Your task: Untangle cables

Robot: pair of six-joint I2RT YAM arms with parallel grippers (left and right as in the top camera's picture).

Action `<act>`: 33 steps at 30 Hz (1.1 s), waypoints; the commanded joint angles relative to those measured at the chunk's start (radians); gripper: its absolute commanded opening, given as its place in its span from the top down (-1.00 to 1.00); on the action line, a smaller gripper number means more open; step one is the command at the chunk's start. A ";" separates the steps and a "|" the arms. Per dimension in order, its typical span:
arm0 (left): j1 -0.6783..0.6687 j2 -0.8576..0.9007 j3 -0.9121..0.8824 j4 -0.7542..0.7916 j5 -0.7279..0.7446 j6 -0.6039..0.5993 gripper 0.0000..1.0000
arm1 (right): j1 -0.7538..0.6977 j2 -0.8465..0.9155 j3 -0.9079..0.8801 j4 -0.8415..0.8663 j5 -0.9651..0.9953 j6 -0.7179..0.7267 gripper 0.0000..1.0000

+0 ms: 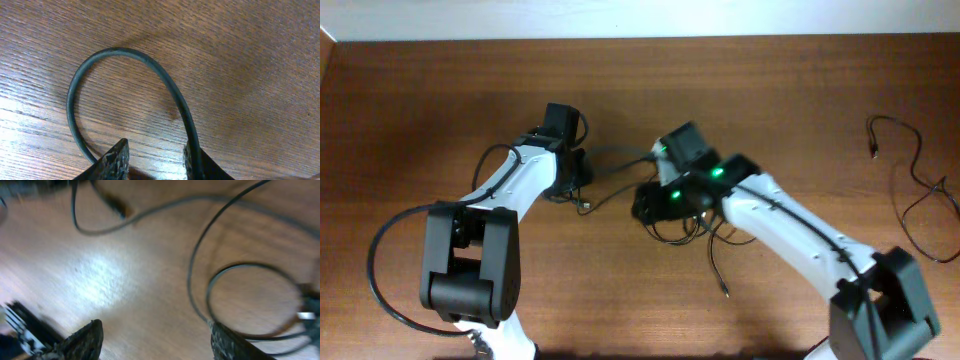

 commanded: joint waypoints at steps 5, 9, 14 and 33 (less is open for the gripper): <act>0.008 0.004 -0.005 -0.001 -0.015 -0.002 -0.16 | 0.092 0.189 -0.005 0.092 0.102 0.096 -0.37; 0.008 0.004 -0.005 0.000 -0.014 -0.002 -0.18 | 0.092 0.290 -0.005 0.137 0.128 0.097 -0.18; 0.008 0.004 -0.005 0.000 -0.014 -0.003 -0.21 | 0.092 0.314 -0.005 0.132 0.128 0.098 0.72; 0.008 0.004 -0.005 -0.001 -0.010 -0.002 -0.21 | 0.052 -0.667 0.117 0.122 -0.208 -0.245 0.92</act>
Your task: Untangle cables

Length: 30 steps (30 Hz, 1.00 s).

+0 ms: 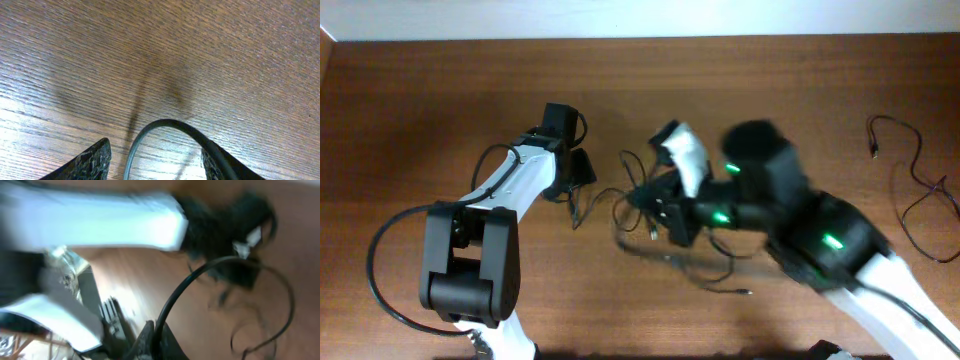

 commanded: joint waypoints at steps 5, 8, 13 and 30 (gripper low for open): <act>0.005 0.004 -0.005 -0.001 -0.011 -0.003 -0.21 | -0.003 -0.359 0.018 -0.059 0.370 -0.059 0.92; 0.005 0.004 -0.005 -0.001 -0.011 -0.003 -0.22 | -0.003 -0.386 0.018 -0.156 0.452 -0.051 0.92; 0.005 0.004 -0.005 -0.005 -0.031 -0.002 0.35 | -0.003 -0.336 0.018 -0.309 0.678 0.090 0.92; 0.216 0.003 -0.056 -0.090 -0.030 -0.216 0.67 | -0.148 0.438 0.018 -0.669 0.893 0.237 0.40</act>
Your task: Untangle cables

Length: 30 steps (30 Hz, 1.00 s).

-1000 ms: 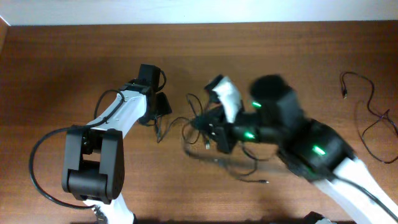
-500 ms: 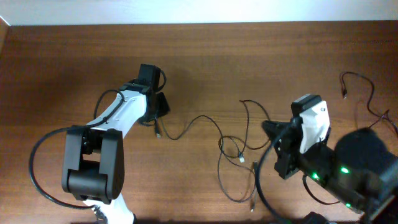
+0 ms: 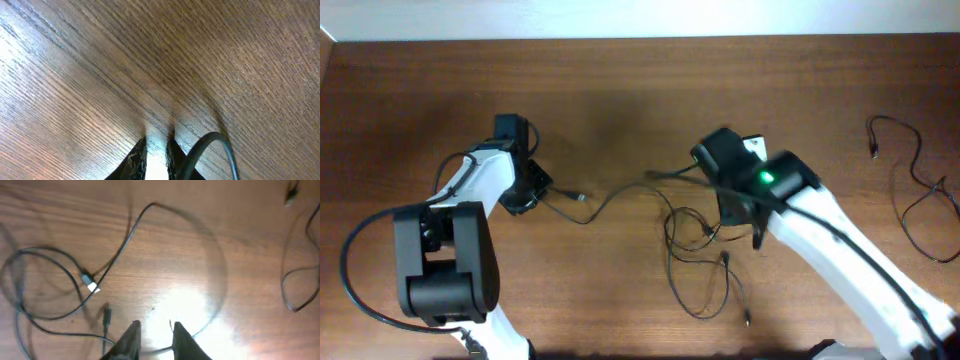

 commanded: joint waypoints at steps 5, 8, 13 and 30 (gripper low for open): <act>0.002 0.004 -0.009 0.006 0.008 -0.032 0.62 | -0.116 0.286 0.003 0.005 -0.215 -0.166 -0.32; 0.002 0.003 -0.009 0.010 0.015 -0.032 0.56 | -0.121 0.271 0.032 0.005 -0.407 -0.344 -0.40; 0.002 0.003 -0.009 0.010 0.015 -0.032 0.48 | -0.119 0.271 0.017 0.036 -0.776 -0.680 -0.56; -0.006 0.003 -0.009 0.025 0.042 -0.032 -0.05 | -0.118 0.272 -0.286 0.505 -0.697 -0.676 -0.92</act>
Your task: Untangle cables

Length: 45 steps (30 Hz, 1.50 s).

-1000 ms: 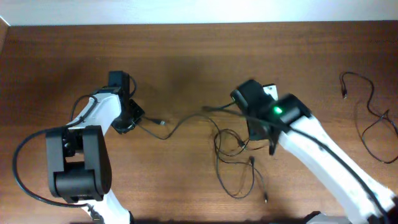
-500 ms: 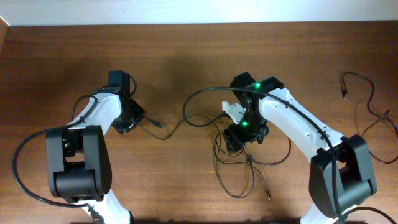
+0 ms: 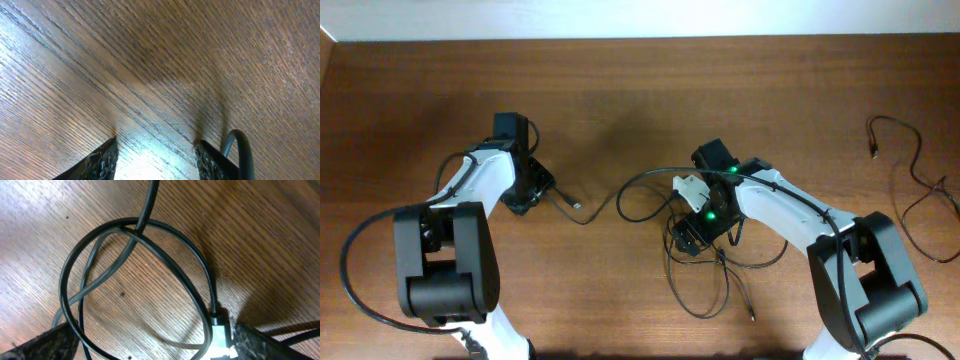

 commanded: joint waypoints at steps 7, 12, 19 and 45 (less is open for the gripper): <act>-0.009 0.003 -0.010 0.006 0.012 -0.002 -0.06 | 0.012 -0.009 -0.014 0.040 -0.015 -0.008 -0.73; -0.009 0.004 -0.010 0.006 0.012 -0.002 -0.07 | 0.013 -0.009 -0.014 0.061 -0.009 -0.008 0.14; -0.009 0.004 -0.010 0.006 0.012 -0.003 -0.07 | 0.013 -0.009 -0.014 0.060 -0.008 -0.008 0.51; -0.009 0.003 -0.010 0.007 0.031 -0.003 -0.04 | 0.012 -0.929 0.293 -0.127 -0.160 0.068 0.92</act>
